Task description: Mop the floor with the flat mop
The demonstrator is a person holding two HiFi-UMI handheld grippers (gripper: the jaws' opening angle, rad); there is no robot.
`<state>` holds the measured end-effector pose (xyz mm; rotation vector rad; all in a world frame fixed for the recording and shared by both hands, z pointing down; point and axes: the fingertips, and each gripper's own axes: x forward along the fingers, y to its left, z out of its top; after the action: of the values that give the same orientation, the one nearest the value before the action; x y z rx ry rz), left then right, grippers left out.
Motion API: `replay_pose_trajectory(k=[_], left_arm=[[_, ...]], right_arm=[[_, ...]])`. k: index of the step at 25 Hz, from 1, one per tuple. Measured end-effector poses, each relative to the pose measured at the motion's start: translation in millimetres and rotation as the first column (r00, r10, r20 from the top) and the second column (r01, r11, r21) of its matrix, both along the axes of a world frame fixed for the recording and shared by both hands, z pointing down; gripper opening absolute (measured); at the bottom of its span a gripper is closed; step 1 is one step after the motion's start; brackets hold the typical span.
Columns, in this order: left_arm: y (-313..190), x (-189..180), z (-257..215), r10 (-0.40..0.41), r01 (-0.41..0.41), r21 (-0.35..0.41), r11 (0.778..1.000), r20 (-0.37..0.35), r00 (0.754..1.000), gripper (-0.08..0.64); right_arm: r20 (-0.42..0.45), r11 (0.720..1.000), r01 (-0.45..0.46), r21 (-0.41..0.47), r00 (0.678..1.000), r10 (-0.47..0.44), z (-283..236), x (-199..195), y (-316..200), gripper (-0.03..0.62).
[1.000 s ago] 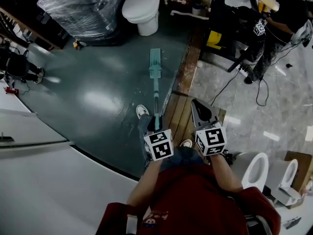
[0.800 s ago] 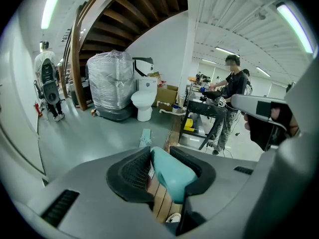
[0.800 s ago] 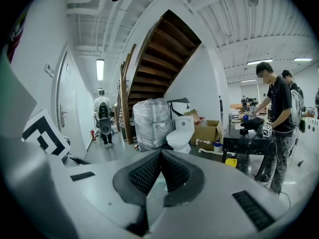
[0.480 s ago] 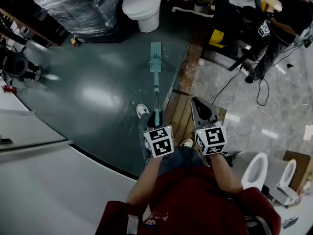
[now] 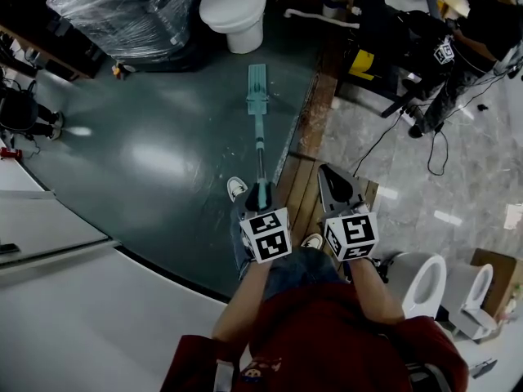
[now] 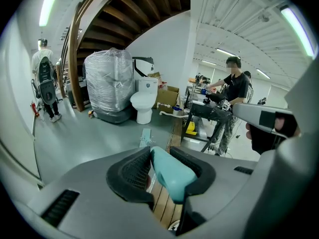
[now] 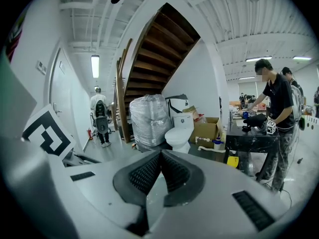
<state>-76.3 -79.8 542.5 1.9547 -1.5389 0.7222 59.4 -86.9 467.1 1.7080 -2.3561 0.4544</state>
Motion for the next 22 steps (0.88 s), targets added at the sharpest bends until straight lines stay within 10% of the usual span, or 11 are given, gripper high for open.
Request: replay_pose_trajectory(k=[22], left_arm=[[-129,-26,18,0.008,-0.007,0.011,1.0,-0.044,0.999,0.135]], right_arm=[[0.004,0.999,-0.029,-0.034,1.0,0.029,29,-40,-117,0.017]])
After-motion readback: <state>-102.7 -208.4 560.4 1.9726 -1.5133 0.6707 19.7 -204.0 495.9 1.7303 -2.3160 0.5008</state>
